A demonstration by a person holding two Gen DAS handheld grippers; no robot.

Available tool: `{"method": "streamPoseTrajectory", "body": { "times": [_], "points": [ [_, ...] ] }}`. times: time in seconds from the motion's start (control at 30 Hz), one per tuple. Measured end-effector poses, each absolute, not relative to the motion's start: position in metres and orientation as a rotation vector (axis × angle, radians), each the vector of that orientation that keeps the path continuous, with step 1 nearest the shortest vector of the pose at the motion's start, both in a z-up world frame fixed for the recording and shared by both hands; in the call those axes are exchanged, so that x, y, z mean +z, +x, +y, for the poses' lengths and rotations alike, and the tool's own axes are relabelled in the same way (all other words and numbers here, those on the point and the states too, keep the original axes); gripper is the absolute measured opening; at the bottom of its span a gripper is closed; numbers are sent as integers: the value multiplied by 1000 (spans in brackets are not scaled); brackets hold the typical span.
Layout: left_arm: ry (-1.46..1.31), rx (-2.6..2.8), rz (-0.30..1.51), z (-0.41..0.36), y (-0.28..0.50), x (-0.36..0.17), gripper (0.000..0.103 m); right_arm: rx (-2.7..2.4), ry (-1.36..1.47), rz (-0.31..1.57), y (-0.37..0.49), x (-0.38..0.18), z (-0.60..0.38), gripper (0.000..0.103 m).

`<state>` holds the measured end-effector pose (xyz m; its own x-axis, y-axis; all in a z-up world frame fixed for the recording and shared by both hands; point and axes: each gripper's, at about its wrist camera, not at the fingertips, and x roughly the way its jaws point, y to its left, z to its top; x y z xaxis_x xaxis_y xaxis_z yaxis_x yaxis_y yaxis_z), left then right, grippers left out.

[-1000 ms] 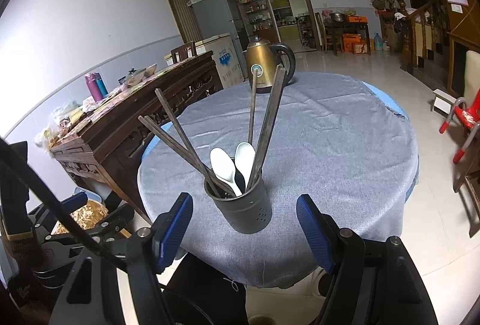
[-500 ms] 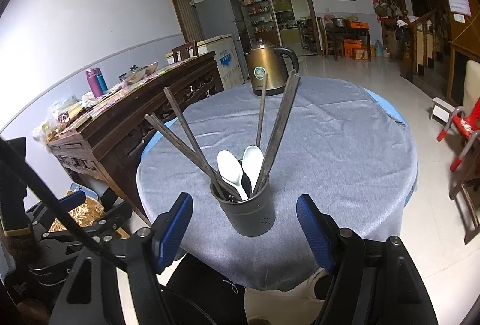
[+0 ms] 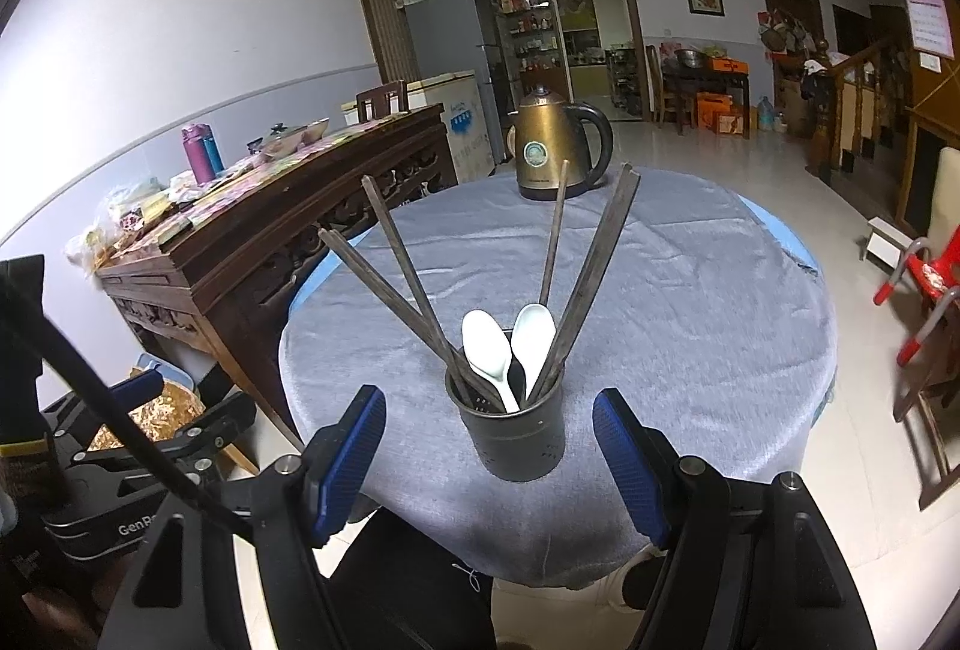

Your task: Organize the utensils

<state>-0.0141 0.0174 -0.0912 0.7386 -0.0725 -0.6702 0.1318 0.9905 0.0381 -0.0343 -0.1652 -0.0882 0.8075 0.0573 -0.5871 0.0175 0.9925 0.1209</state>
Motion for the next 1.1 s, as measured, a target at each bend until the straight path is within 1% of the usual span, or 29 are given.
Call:
{"method": "streamPoseTrajectory", "body": {
  "times": [0.43, 1.1],
  "points": [
    [95, -110, 705, 14, -20, -77, 92, 20, 118, 598, -42, -79, -169, 75],
    [88, -110, 721, 14, -12, -83, 92, 17, 137, 604, -42, -83, -175, 75]
  ]
}}
